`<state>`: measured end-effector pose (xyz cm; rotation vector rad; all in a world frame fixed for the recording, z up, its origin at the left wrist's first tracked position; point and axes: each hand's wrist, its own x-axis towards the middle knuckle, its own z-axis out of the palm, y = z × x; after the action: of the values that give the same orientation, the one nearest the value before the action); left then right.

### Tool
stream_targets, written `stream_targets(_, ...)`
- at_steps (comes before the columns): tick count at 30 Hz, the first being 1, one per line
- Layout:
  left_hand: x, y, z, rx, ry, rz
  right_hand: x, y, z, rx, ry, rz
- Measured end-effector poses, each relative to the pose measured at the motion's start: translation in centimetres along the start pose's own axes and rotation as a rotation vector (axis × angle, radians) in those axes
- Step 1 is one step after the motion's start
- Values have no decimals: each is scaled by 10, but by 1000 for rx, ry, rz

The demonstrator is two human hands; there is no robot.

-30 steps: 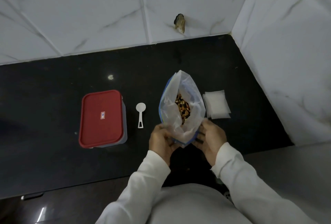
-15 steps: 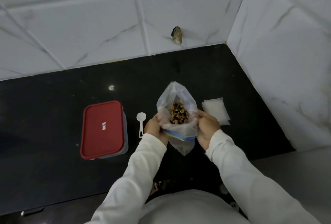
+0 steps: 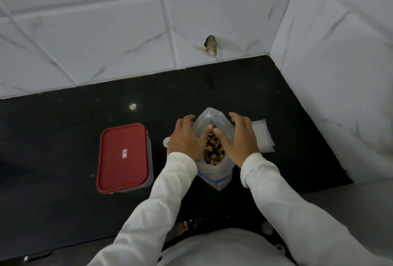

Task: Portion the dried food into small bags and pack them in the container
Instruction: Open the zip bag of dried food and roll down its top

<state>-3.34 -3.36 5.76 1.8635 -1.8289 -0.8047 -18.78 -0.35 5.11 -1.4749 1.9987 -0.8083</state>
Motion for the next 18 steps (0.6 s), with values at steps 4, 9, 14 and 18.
stream_targets(4,24,7,1,186,-73,65,23,5,10,-239,-27,-95)
stream_targets(9,38,-10,5,-301,-153,-167,41,17,1,4,-34,13)
stream_targets(14,50,-10,12,-479,-386,-419,49,13,8,386,-280,389)
stream_targets(18,47,-12,15,-423,-169,-168,50,11,3,130,-208,88)
